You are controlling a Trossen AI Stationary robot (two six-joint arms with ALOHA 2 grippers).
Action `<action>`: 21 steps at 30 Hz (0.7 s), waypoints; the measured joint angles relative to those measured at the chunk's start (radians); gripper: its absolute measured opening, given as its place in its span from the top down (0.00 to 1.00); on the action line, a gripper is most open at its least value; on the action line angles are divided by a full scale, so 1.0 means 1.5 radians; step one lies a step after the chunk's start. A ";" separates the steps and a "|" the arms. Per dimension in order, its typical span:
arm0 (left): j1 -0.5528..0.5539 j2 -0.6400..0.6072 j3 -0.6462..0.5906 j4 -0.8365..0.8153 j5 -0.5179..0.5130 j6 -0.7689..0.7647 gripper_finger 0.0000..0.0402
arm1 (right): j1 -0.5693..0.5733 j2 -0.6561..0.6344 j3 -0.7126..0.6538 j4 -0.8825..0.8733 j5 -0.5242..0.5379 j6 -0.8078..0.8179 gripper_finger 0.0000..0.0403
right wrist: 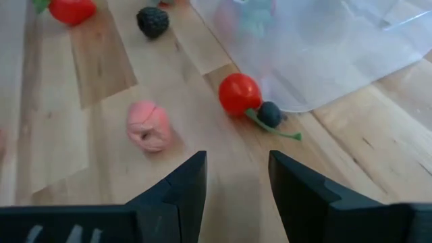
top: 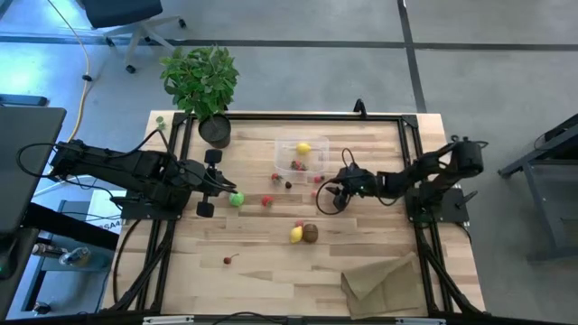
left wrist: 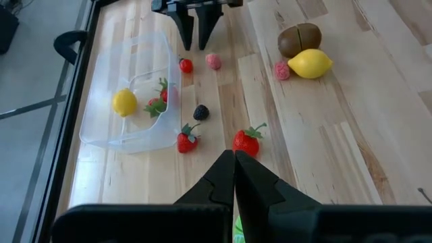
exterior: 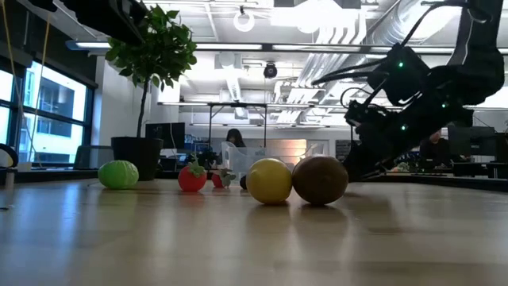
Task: Pick and placing Produce into tupperware
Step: Put the blueberry into the transparent bin
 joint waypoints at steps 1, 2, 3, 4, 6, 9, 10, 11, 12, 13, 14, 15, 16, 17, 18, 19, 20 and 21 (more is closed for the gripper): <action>0.000 0.000 0.000 0.000 0.000 0.000 0.99 | 0.000 0.007 0.000 0.008 0.006 0.000 0.63; 0.000 0.000 0.000 0.000 0.000 0.000 0.99 | 0.000 0.012 0.000 0.012 0.013 0.000 0.63; 0.000 0.000 0.000 0.000 0.000 0.000 0.99 | 0.000 0.015 0.000 0.017 0.019 -0.001 0.63; 0.000 0.000 0.000 0.000 0.000 0.000 0.99 | 0.000 0.018 0.000 0.021 0.028 -0.001 0.63; 0.000 0.000 0.000 0.000 0.000 0.000 0.99 | -0.002 0.019 0.000 0.020 0.034 0.000 0.63; 0.000 0.000 0.000 0.000 0.000 0.000 0.99 | -0.013 0.019 0.000 0.021 0.034 0.001 0.63; 0.000 0.000 0.000 0.000 0.000 0.000 0.99 | -0.018 0.019 0.000 0.023 0.032 0.000 0.63; 0.000 0.000 0.000 0.000 0.000 0.000 0.99 | -0.023 0.019 0.000 0.028 0.030 -0.004 0.63; 0.000 0.000 0.000 0.000 0.000 0.000 0.99 | -0.028 0.019 0.001 0.032 0.028 -0.005 0.63; 0.000 0.000 0.000 0.000 0.000 0.000 0.99 | -0.033 0.019 0.004 0.030 0.025 -0.008 0.63; 0.000 0.000 0.000 0.000 0.000 0.000 0.99 | -0.038 0.020 0.008 0.029 0.016 -0.015 0.63; 0.000 0.000 0.000 0.000 0.000 0.000 0.99 | -0.042 0.020 0.014 0.028 0.005 -0.024 0.63; 0.000 0.000 0.000 0.000 0.000 0.000 0.99 | -0.045 0.020 0.020 0.025 -0.006 -0.033 0.63; 0.000 0.000 0.000 0.000 0.000 0.000 0.99 | -0.047 0.020 0.028 0.015 -0.016 -0.040 0.63; 0.000 0.000 0.000 0.000 0.000 0.000 0.99 | -0.049 0.020 0.036 0.003 -0.023 -0.045 0.63; 0.000 0.000 0.000 0.000 0.000 0.000 0.99 | -0.050 0.020 0.043 -0.009 -0.025 -0.048 0.63; 0.000 0.000 0.000 0.000 0.000 0.000 0.99 | -0.050 0.020 0.049 -0.020 -0.028 -0.052 0.63; 0.000 0.000 0.000 0.000 0.000 0.000 0.99 | -0.052 0.020 0.055 -0.028 -0.030 -0.057 0.63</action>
